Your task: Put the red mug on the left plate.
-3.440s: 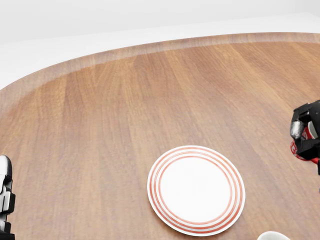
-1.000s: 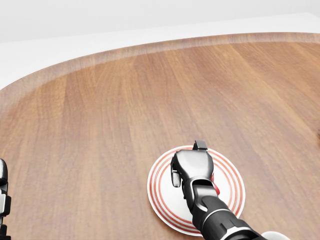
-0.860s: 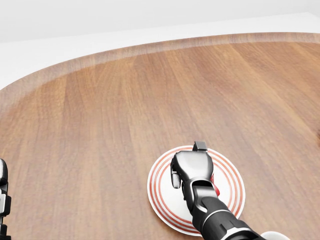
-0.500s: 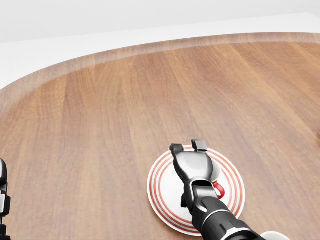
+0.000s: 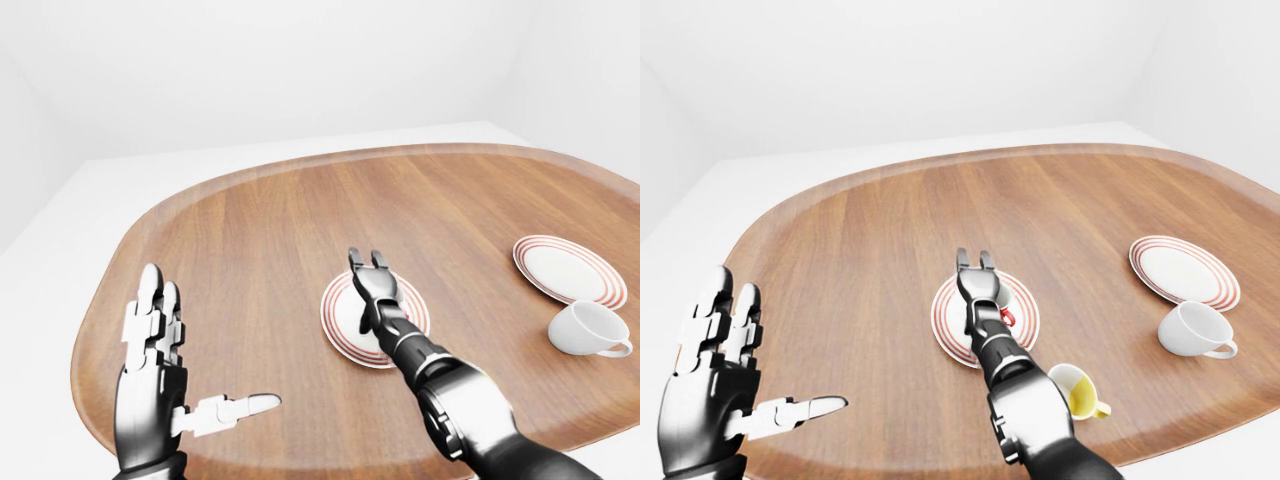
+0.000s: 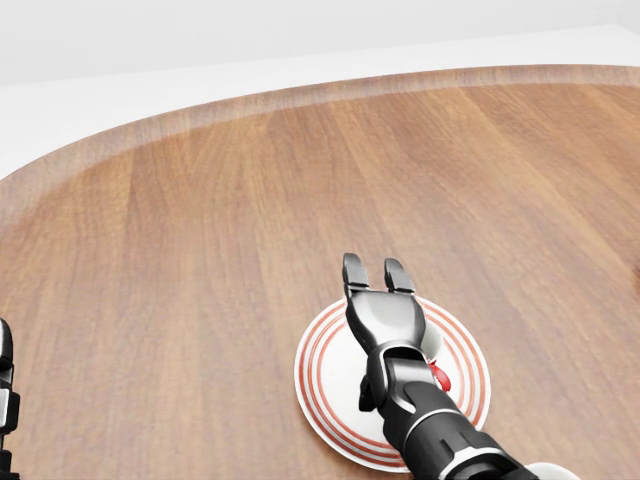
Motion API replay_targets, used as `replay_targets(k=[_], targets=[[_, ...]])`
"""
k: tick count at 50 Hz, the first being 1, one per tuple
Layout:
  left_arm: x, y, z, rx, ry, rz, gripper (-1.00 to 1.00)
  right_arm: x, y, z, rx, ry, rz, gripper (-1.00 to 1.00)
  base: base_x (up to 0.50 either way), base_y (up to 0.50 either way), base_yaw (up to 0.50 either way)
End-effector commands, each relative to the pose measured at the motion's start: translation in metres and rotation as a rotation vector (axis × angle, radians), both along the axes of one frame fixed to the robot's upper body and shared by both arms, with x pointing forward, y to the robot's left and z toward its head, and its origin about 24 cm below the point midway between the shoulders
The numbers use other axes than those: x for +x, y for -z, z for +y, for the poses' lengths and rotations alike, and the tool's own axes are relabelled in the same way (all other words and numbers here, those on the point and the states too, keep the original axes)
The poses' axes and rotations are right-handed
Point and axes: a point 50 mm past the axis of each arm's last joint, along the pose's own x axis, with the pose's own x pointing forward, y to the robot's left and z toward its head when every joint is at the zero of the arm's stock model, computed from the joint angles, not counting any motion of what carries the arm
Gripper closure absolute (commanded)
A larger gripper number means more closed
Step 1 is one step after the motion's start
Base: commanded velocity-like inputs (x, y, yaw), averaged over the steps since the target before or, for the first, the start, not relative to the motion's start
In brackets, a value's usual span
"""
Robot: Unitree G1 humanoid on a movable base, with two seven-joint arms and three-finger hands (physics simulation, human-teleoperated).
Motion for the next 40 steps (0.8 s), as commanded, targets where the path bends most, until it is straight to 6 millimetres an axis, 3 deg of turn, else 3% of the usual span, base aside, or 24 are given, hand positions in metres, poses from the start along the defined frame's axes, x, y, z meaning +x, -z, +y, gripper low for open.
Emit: replay_targets(k=[1, 5, 7, 8, 12, 20, 26, 33, 40], targets=[[0.0, 0.0, 0.0, 0.001, 0.001, 0.001, -1.0, 0.023, -0.039, 0.006, 0.094, -0.027, -0.048, -1.0, 0.0, 0.0, 0.0], [0.0, 0.001, 0.0, -0.001, 0.0, 0.001, -1.0, 0.007, -0.091, 0.015, 0.014, -0.223, -0.122, -1.0, 0.0, 0.0, 0.0], [0.0, 0.001, 0.0, -0.002, 0.0, 0.001, -1.0, -0.002, -0.109, 0.011, -0.047, -0.234, -0.151, -1.0, 0.0, 0.0, 0.0], [-0.001, 0.001, 0.0, -0.002, -0.001, 0.0, -1.0, -0.011, -0.127, 0.006, -0.113, -0.233, -0.18, -1.0, 0.0, 0.0, 0.0], [-0.001, 0.0, 0.0, -0.002, 0.0, -0.002, -1.0, -0.034, -0.164, -0.014, -0.217, -0.144, -0.219, -1.0, 0.0, 0.0, 0.0], [-0.001, 0.0, -0.001, -0.003, 0.003, -0.001, -1.0, -0.066, -0.206, -0.047, -0.243, 0.027, -0.336, -1.0, 0.0, 0.0, 0.0], [-0.002, -0.001, -0.001, -0.004, 0.002, -0.004, -1.0, -0.117, -0.254, -0.083, -0.304, 0.249, -0.614, -1.0, 0.0, 0.0, 0.0], [-0.004, -0.002, 0.0, -0.006, 0.001, -0.009, -1.0, -0.188, -0.287, -0.114, -0.427, 0.529, -0.876, -1.0, 0.0, 0.0, 0.0], [-0.005, -0.002, 0.001, -0.008, 0.0, -0.011, -1.0, -0.19, -0.285, -0.11, -0.605, 0.448, -0.845, -1.0, 0.0, 0.0, 0.0]])
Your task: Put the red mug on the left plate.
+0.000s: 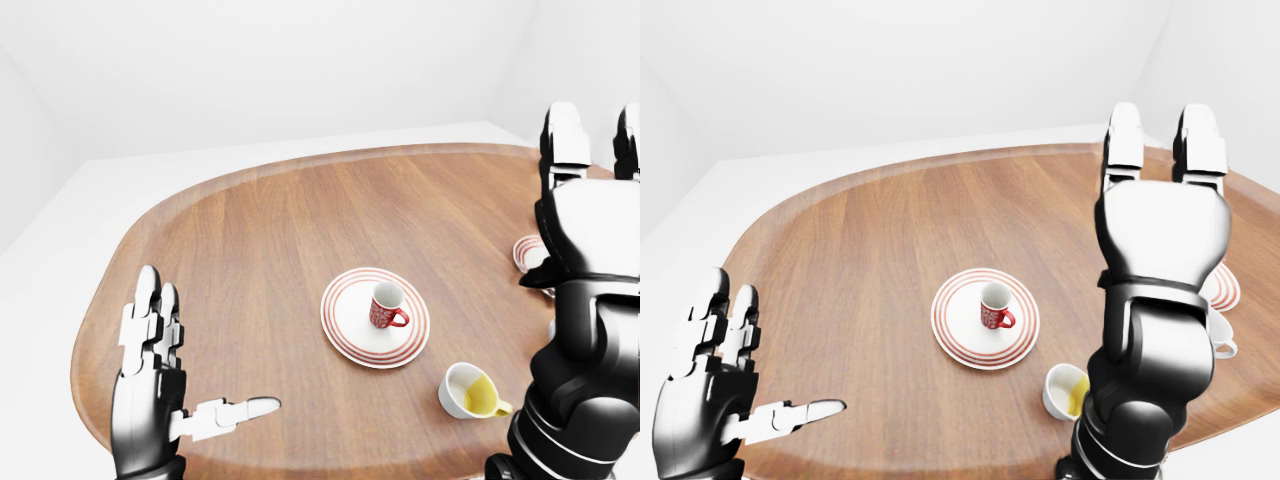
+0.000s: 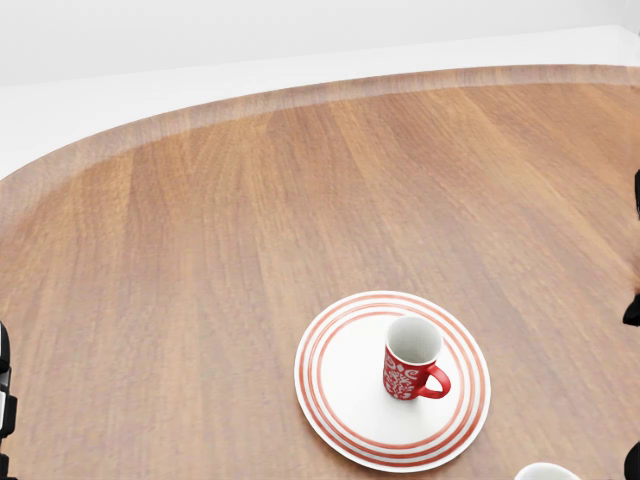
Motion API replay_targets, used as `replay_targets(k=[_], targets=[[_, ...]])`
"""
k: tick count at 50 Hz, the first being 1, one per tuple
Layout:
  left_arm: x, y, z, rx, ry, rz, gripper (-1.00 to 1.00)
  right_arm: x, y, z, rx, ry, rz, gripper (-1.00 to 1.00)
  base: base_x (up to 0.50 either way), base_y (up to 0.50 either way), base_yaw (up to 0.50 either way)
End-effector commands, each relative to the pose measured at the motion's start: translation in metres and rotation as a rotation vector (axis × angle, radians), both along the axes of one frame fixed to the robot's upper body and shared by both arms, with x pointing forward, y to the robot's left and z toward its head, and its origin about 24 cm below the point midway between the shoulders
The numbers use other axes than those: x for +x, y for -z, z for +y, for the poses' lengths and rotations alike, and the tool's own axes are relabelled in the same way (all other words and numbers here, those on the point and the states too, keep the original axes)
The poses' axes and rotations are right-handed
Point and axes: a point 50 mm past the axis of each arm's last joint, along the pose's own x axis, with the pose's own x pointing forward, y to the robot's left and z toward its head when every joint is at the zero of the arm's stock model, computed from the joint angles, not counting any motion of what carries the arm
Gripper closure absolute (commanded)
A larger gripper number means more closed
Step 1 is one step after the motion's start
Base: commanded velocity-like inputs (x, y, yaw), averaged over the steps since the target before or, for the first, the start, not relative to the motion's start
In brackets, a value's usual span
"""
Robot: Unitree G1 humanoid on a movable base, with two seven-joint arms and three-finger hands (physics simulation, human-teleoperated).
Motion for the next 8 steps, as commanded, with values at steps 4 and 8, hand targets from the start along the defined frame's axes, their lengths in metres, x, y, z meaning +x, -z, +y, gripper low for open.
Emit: replay_targets(k=[4, 8], targets=[[-0.001, 0.0, 0.0, -0.003, 0.001, -0.003, -1.0, -0.056, -0.017, 0.015, -0.38, 0.084, -0.132, -1.0, 0.0, 0.0, 0.0], [-0.001, -0.001, 0.0, -0.002, 0.0, -0.003, -1.0, -0.054, -0.005, 0.029, -0.6, 0.105, -0.064, -1.0, 0.0, 0.0, 0.0]])
